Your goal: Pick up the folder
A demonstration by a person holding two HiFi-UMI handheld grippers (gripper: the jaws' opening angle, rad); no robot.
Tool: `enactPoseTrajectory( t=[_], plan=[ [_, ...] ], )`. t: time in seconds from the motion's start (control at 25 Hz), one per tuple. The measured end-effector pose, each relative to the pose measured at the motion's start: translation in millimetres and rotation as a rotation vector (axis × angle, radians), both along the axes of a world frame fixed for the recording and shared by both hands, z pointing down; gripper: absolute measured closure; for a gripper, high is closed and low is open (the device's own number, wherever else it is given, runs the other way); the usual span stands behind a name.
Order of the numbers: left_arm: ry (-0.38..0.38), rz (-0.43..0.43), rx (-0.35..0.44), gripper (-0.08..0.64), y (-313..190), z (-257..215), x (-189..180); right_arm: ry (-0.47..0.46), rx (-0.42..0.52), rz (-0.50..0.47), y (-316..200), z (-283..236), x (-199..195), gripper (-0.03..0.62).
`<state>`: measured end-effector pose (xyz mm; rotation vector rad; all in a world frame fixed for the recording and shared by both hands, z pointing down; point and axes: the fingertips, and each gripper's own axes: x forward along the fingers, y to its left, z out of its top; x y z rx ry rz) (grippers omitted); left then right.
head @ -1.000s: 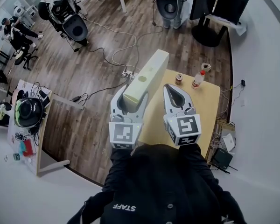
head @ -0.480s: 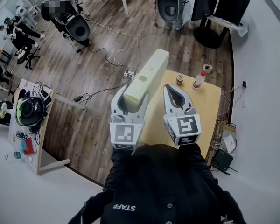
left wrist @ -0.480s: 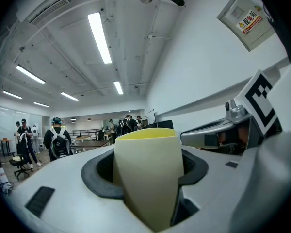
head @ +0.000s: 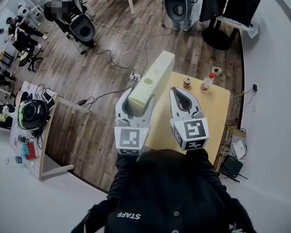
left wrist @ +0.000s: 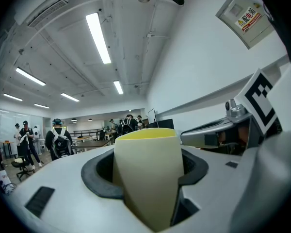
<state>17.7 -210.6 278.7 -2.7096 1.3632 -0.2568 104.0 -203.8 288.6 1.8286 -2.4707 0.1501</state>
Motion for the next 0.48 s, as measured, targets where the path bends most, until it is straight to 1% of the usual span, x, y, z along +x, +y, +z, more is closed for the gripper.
enactPoseTrajectory(
  t=[0.12, 0.28, 0.48],
  plan=[
    [-0.009, -0.004, 0.005, 0.265, 1.3, 3.1, -1.4, 0.004, 0.003, 0.003, 0.7, 0.7, 1.1, 0.572],
    [0.007, 0.000, -0.002, 0.265, 2.9, -2.4, 1.9, -0.002, -0.002, 0.003, 1.4, 3.3, 2.8, 0.572],
    [0.014, -0.007, -0.006, 0.265, 4.1, 1.4, 2.9, -0.007, -0.011, -0.001, 2.2, 7.9, 4.1, 0.572]
  ],
)
